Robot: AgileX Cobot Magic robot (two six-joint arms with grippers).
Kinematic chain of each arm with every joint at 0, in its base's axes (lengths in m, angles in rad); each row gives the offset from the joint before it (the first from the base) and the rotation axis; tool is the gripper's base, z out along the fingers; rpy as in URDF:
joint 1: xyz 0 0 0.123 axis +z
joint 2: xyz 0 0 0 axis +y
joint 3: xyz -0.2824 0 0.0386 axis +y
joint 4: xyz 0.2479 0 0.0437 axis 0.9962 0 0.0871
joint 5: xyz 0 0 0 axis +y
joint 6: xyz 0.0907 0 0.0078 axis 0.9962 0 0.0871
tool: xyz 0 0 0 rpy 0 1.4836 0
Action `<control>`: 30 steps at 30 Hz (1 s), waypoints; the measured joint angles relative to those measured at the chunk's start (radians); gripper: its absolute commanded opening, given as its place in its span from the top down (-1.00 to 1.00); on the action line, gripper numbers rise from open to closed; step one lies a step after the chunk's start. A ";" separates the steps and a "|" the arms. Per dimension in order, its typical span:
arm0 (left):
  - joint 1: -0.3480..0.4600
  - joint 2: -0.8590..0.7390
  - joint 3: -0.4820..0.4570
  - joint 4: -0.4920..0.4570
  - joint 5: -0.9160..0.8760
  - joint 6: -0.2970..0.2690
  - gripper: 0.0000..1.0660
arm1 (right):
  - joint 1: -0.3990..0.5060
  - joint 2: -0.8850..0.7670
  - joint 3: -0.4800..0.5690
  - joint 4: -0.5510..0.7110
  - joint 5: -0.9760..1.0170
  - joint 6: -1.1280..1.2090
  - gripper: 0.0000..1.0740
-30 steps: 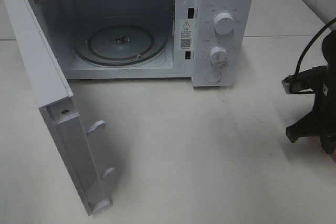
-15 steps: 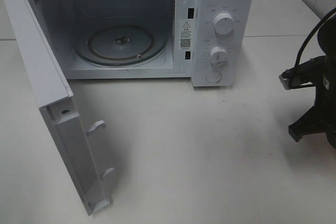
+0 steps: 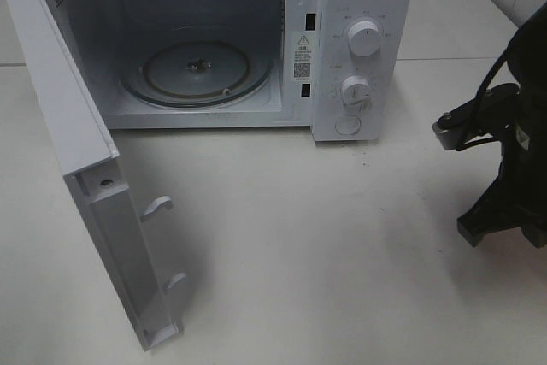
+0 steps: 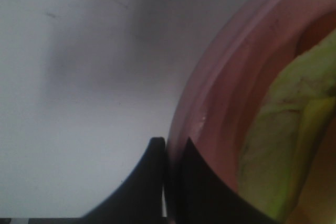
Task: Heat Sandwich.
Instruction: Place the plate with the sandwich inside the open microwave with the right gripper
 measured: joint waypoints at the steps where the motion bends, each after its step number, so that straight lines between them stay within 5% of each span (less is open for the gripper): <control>1: 0.000 0.000 0.000 0.000 0.000 0.000 -0.90 | 0.015 -0.006 0.004 0.003 0.010 0.000 0.99; 30: 0.000 0.000 0.000 0.000 0.000 0.000 -0.90 | 0.400 -0.161 0.052 0.031 0.120 0.042 0.99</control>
